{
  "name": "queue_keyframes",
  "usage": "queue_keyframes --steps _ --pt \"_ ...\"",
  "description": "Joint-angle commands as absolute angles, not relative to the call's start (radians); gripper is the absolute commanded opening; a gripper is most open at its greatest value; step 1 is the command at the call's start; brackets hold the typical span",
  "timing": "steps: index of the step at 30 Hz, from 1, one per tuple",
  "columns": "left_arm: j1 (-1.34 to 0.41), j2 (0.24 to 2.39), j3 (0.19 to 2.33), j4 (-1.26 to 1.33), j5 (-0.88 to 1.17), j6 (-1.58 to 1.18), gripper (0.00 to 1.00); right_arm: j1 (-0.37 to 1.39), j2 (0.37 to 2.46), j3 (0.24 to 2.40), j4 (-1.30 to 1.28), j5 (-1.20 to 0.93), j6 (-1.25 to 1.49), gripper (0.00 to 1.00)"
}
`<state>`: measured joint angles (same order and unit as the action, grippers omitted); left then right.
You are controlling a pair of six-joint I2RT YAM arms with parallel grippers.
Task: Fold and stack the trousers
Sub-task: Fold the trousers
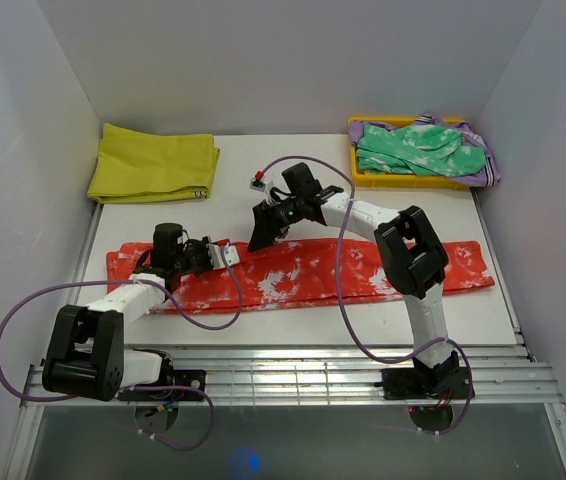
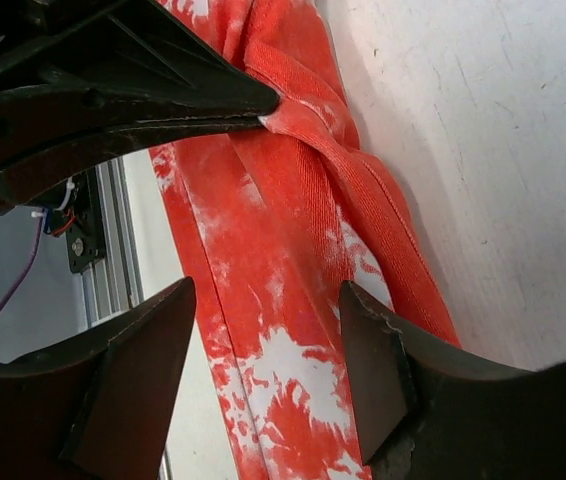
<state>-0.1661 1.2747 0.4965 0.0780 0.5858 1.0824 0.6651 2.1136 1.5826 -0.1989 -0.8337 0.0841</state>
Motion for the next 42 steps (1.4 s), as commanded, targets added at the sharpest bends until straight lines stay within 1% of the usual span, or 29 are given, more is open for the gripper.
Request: queue_keyframes --steps 1,4,6,8,9,10,11,15,18,19,20,22,23,24,28,31,35,38,40,42 --pt "-0.166 1.243 0.480 0.140 0.574 1.057 0.00 0.678 2.141 1.582 -0.156 -0.827 0.104 0.66" --pt "-0.166 1.227 0.480 0.140 0.584 1.055 0.00 0.678 2.122 1.523 -0.149 -0.801 0.048 0.62" --pt "-0.167 1.224 0.483 0.130 0.589 1.054 0.00 0.684 2.109 1.496 -0.159 -0.789 0.008 0.54" --pt "-0.166 1.224 0.489 0.126 0.591 1.040 0.00 0.696 2.094 1.482 -0.179 -0.769 -0.070 0.51" --pt "-0.166 1.223 0.494 0.118 0.594 1.040 0.00 0.701 2.089 1.467 -0.184 -0.756 -0.090 0.40" --pt "-0.166 1.224 0.494 0.117 0.595 1.039 0.00 0.706 2.085 1.457 -0.186 -0.749 -0.106 0.35" --pt "-0.166 1.220 0.498 0.111 0.594 1.032 0.00 0.713 2.073 1.438 -0.180 -0.727 -0.132 0.24" --pt "-0.167 1.220 0.526 0.063 0.603 1.025 0.00 0.738 2.031 1.391 -0.141 -0.672 -0.192 0.08" --pt "-0.166 1.226 0.566 -0.024 0.633 1.029 0.00 0.758 2.023 1.371 -0.153 -0.632 -0.227 0.08" --pt "-0.166 1.224 0.569 -0.044 0.643 1.037 0.00 0.759 2.020 1.374 -0.155 -0.632 -0.229 0.09" --pt "-0.166 1.218 0.563 -0.048 0.649 1.045 0.00 0.758 1.991 1.370 -0.143 -0.621 -0.222 0.19" --pt "-0.166 1.210 0.555 -0.037 0.647 1.051 0.00 0.755 1.945 1.349 -0.086 -0.624 -0.213 0.32" --pt "-0.166 1.209 0.554 -0.038 0.649 1.054 0.00 0.752 1.903 1.345 -0.065 -0.623 -0.207 0.43" --pt "-0.166 1.209 0.552 -0.041 0.650 1.058 0.00 0.752 1.888 1.351 -0.058 -0.620 -0.210 0.58" --pt "-0.166 1.207 0.549 -0.041 0.652 1.075 0.00 0.746 1.879 1.407 -0.107 -0.583 -0.296 0.75" --pt "-0.166 1.201 0.549 -0.038 0.652 1.084 0.00 0.724 1.911 1.427 -0.121 -0.572 -0.357 0.82" --pt "-0.166 1.184 0.540 -0.029 0.647 1.095 0.00 0.704 1.994 1.476 -0.149 -0.598 -0.406 0.84" --pt "-0.166 1.177 0.537 -0.029 0.646 1.098 0.00 0.704 2.048 1.519 -0.169 -0.627 -0.437 0.83" --pt "-0.166 1.174 0.532 -0.031 0.646 1.103 0.00 0.706 2.081 1.545 -0.169 -0.640 -0.439 0.81" --pt "-0.166 1.172 0.529 -0.031 0.646 1.108 0.00 0.706 2.095 1.558 -0.173 -0.650 -0.439 0.76"
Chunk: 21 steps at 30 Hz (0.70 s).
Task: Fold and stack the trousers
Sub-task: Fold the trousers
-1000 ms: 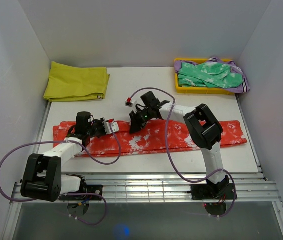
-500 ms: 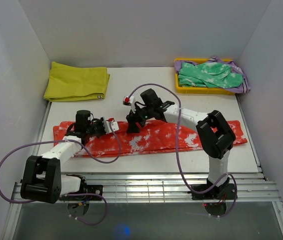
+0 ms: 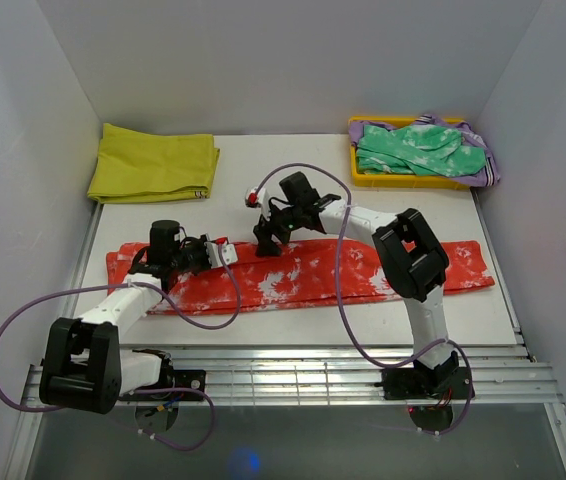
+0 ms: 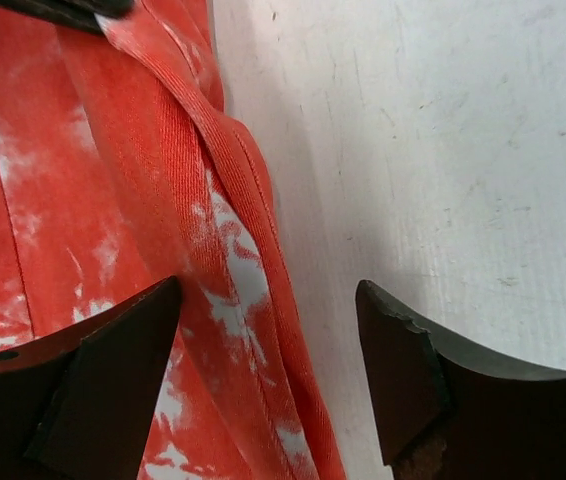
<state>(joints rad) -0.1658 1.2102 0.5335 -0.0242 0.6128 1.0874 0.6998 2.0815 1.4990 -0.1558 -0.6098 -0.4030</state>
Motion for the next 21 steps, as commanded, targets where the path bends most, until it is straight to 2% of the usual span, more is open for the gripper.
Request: queue_keyframes --steps 1,2,3,8,9,12,15,21 --pt "-0.166 1.172 0.531 -0.032 0.646 1.111 0.00 0.706 2.101 1.565 -0.184 -0.658 -0.445 0.72" --pt "-0.166 1.173 0.529 -0.035 0.644 1.114 0.00 0.706 2.102 1.562 -0.189 -0.667 -0.449 0.67" --pt "-0.166 1.177 0.529 -0.035 0.641 1.115 0.00 0.706 2.099 1.559 -0.192 -0.679 -0.456 0.57" --pt "-0.166 1.203 0.540 -0.029 0.626 1.101 0.00 0.707 2.033 1.465 -0.178 -0.695 -0.488 0.30" --pt "-0.166 1.209 0.543 -0.025 0.620 1.094 0.00 0.707 2.019 1.451 -0.173 -0.695 -0.491 0.21" --pt "-0.166 1.233 0.564 -0.029 0.600 1.059 0.04 0.710 1.973 1.393 -0.149 -0.696 -0.488 0.08" --pt "-0.164 1.255 0.604 -0.040 0.566 0.982 0.13 0.718 1.934 1.330 -0.115 -0.693 -0.483 0.08" --pt "-0.126 1.250 0.716 -0.150 0.532 0.797 0.38 0.758 1.881 1.191 -0.026 -0.663 -0.489 0.08"
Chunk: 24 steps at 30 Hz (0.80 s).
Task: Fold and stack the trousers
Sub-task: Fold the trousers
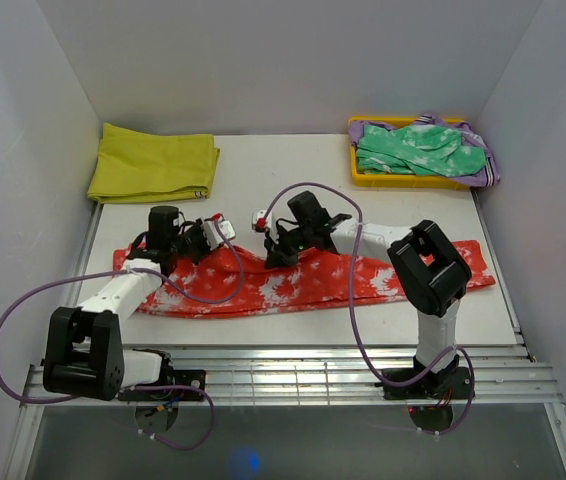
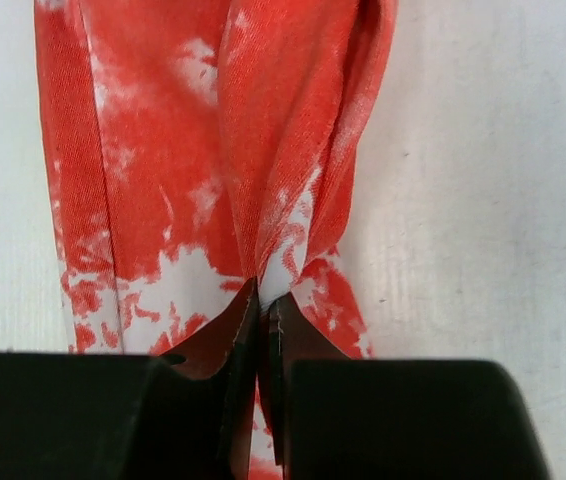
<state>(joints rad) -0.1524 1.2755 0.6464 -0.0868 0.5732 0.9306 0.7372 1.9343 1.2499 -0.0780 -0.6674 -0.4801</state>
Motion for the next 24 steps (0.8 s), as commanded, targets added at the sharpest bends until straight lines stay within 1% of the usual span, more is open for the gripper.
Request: queue_keyframes --steps 1,3,4,6,10,11,12,15,16,17,19,20,21,22,24 --pt "-0.121 1.244 0.730 -0.158 0.529 0.770 0.41 0.765 1.875 1.151 -0.012 -0.655 -0.494 0.08" --pt "-0.117 1.226 0.771 -0.199 0.532 0.714 0.47 0.790 1.862 1.111 0.030 -0.626 -0.503 0.08" --pt "-0.117 1.224 0.788 -0.237 0.535 0.694 0.53 0.805 1.861 1.100 0.041 -0.615 -0.505 0.08" --pt "-0.117 1.232 0.852 -0.282 0.545 0.631 0.59 0.821 1.859 1.075 0.070 -0.565 -0.511 0.08" --pt "-0.117 1.333 0.991 -0.469 0.577 0.470 0.60 0.860 1.859 1.026 0.161 -0.462 -0.529 0.08" --pt "-0.117 1.369 1.009 -0.548 0.600 0.459 0.60 0.864 1.861 1.023 0.169 -0.450 -0.525 0.08" --pt "-0.117 1.380 1.022 -0.575 0.650 0.447 0.61 0.867 1.865 1.023 0.172 -0.431 -0.522 0.08" --pt "-0.127 1.402 1.028 -0.609 0.675 0.370 0.65 0.873 1.867 1.025 0.186 -0.403 -0.512 0.10" --pt "-0.147 1.411 1.028 -0.617 0.672 0.358 0.65 0.873 1.864 1.023 0.190 -0.400 -0.511 0.12" --pt "-0.155 1.428 1.025 -0.612 0.655 0.345 0.65 0.873 1.862 1.026 0.193 -0.391 -0.506 0.22" --pt "-0.167 1.453 1.026 -0.604 0.621 0.328 0.66 0.873 1.859 1.034 0.190 -0.377 -0.500 0.31" --pt "-0.166 1.466 1.029 -0.598 0.602 0.319 0.66 0.873 1.856 1.037 0.186 -0.353 -0.500 0.39" --pt "-0.166 1.488 1.029 -0.592 0.582 0.311 0.66 0.871 1.853 1.038 0.184 -0.342 -0.500 0.43" --pt "-0.166 1.497 1.028 -0.578 0.560 0.308 0.65 0.870 1.847 1.040 0.183 -0.331 -0.503 0.45" --pt "-0.166 1.517 1.019 -0.558 0.496 0.313 0.64 0.864 1.848 1.055 0.149 -0.311 -0.524 0.43"
